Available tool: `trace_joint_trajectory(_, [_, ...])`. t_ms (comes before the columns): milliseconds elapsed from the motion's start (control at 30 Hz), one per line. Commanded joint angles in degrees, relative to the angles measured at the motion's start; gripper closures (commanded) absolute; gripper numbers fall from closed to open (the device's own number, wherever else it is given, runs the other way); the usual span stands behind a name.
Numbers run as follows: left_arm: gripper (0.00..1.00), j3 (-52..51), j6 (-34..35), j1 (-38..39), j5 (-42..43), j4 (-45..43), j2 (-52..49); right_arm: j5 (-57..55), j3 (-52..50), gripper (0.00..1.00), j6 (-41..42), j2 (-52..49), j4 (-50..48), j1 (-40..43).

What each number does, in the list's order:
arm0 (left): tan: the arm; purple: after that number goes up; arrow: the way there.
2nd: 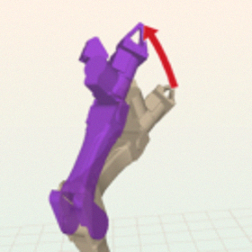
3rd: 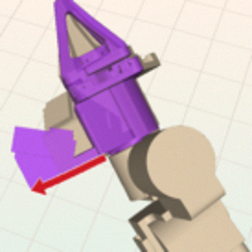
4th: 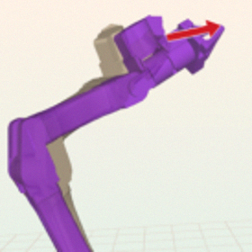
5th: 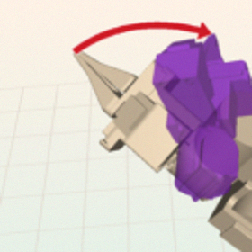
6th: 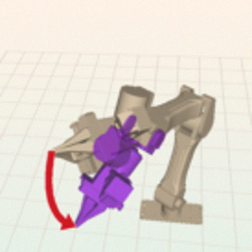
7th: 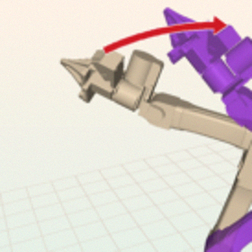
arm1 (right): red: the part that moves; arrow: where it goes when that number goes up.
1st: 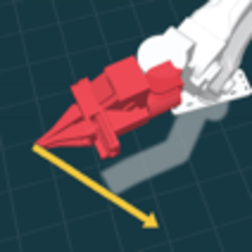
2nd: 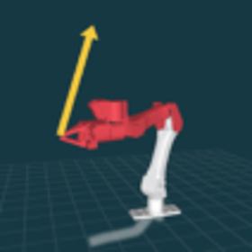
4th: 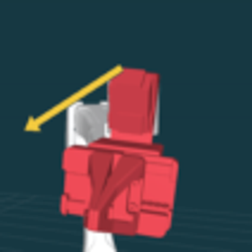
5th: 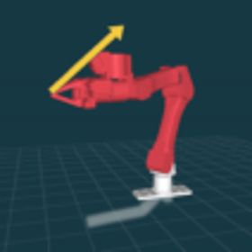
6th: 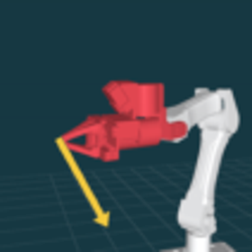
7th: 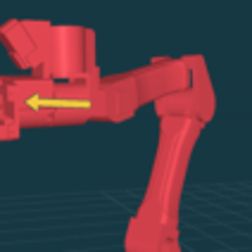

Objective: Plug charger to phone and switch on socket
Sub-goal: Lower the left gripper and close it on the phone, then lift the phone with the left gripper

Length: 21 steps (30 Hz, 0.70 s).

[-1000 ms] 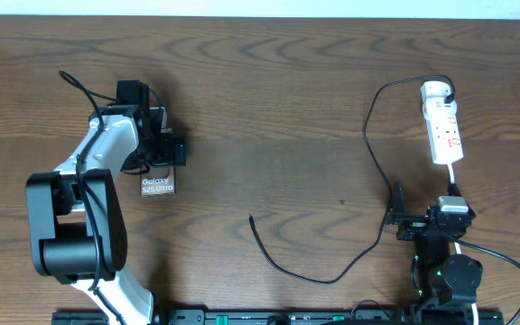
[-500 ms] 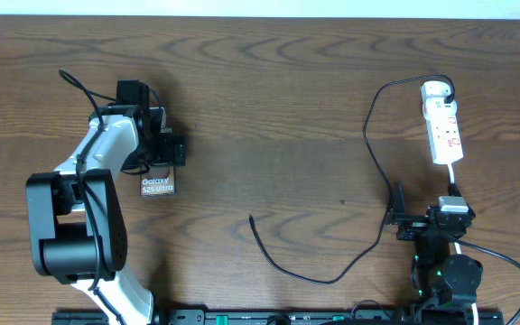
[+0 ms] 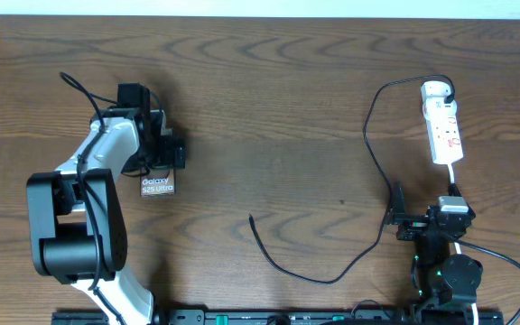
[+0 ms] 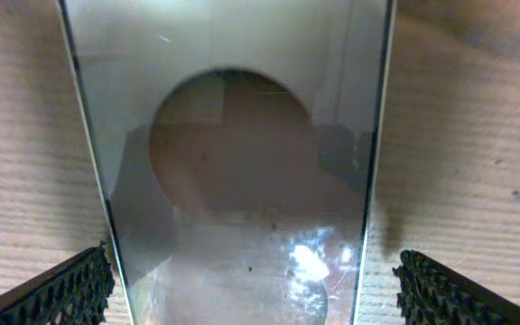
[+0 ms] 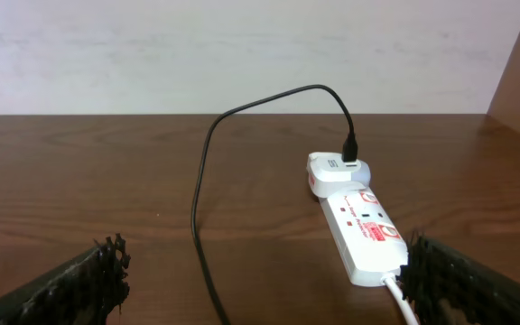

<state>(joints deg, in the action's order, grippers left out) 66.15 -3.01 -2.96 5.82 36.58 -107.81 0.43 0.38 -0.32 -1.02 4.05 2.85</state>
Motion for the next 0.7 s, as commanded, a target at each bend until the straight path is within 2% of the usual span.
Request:
trace_joint_trajectory(0, [0.02, -0.59, 0.22, -0.17, -0.79, -0.07, -0.55, 0.35, -0.07, 0.01, -0.57, 0.22, 0.24, -0.28])
trace_joint_trajectory(667, [0.02, -2.45, 0.04, -0.2, -0.98, -2.23, -0.55, 0.35, -0.07, 0.01, -0.59, 0.22, 0.24, -0.28])
